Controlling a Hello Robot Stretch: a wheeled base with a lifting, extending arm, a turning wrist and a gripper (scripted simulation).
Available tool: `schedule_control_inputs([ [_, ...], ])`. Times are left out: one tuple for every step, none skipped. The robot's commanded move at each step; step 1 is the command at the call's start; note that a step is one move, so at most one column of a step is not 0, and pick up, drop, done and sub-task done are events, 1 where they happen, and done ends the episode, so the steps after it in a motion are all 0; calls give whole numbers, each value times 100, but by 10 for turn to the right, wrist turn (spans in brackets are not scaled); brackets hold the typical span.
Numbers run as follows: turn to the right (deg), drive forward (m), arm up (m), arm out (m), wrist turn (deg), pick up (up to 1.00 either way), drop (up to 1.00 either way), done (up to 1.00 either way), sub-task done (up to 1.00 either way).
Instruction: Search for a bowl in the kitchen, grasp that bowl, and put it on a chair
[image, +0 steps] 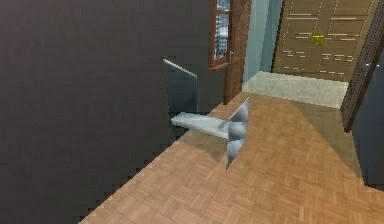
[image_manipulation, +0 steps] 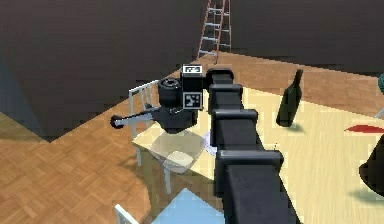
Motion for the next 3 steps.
schedule_control_inputs([
  [0, 0, 0, 0, 360, 0, 0, 0, 0],
  [0, 0, -24, 0, 0, 0, 0, 0, 0],
  [0, 0, 0, 0, 0, 100, 0, 0, 0],
])
